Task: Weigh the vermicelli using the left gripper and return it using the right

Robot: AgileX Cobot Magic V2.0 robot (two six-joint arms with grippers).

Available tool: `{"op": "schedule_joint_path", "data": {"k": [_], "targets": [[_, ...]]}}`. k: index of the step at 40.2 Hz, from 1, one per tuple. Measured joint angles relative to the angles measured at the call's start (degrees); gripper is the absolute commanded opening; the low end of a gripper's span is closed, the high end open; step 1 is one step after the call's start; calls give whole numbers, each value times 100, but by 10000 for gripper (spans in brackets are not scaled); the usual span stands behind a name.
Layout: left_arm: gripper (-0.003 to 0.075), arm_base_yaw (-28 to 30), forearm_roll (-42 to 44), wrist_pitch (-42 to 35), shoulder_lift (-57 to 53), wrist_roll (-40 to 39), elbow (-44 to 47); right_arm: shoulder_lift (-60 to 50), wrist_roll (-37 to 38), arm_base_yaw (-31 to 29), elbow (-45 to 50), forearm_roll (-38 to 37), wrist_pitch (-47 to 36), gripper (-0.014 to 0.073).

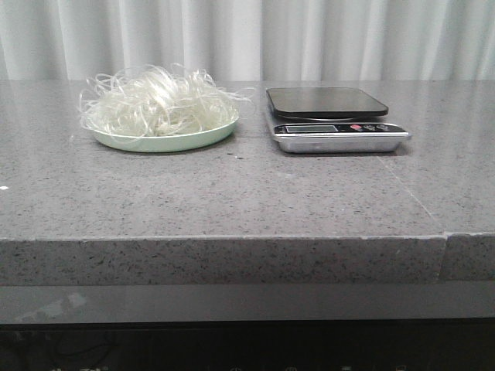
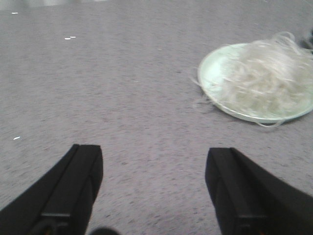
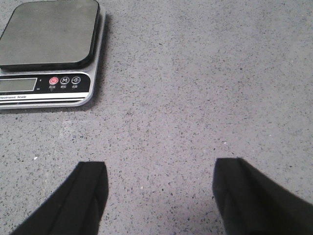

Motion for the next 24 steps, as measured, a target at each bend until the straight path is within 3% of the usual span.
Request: {"op": "schedule_joint_path", "data": {"k": [13, 24], "targets": [[533, -1342, 64, -128, 1742, 28, -922, 0, 9, 0, 0, 0, 0, 571], [533, -1718, 64, -127, 3321, 42, -1947, 0, 9, 0, 0, 0, 0, 571]]}}
